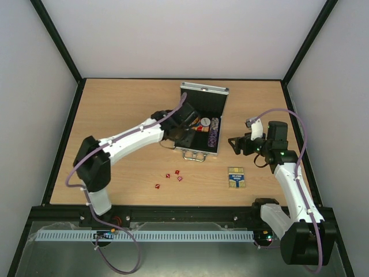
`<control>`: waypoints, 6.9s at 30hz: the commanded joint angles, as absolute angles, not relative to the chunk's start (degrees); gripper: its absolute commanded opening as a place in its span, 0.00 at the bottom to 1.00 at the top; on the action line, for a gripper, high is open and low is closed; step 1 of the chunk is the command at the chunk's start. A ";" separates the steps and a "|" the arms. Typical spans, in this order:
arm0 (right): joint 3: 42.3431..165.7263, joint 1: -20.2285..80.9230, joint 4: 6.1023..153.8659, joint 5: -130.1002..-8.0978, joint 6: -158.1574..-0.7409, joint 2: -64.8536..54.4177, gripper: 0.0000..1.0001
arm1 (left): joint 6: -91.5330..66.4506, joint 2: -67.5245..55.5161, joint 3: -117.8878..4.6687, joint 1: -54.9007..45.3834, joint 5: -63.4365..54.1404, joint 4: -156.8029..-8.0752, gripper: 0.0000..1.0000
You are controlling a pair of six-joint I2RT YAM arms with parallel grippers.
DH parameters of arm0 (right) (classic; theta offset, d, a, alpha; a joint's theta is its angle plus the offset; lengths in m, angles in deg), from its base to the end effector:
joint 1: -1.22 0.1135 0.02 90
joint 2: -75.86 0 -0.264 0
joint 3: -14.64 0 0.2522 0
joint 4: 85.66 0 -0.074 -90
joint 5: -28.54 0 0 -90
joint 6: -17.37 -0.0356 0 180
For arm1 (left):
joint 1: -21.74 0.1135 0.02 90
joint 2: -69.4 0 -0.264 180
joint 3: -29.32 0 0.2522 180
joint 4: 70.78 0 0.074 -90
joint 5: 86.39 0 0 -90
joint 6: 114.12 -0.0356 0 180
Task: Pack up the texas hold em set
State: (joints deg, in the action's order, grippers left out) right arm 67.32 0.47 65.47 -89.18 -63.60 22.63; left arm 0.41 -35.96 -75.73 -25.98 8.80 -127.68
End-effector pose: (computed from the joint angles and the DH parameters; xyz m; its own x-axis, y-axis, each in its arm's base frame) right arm 0.2063 0.0139 0.2707 -0.4233 -0.1334 -0.8961 -0.4658 0.8804 0.0889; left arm 0.2724 -0.2948 0.2747 -0.8067 0.2726 -0.5243 0.4055 0.9007 -0.1557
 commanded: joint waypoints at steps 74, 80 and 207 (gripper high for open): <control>66.88 0.25 64.63 -89.63 -62.50 24.10 0.92 | 7.23 -30.65 -44.67 -30.19 1.77 -127.24 0.18; 66.88 0.25 64.63 -89.73 -62.50 24.18 0.92 | 7.12 -30.32 -45.42 -30.19 2.01 -128.05 0.15; 66.64 0.23 64.69 -89.84 -62.25 24.44 0.92 | 7.16 -30.05 -54.40 -34.83 3.97 -130.37 0.35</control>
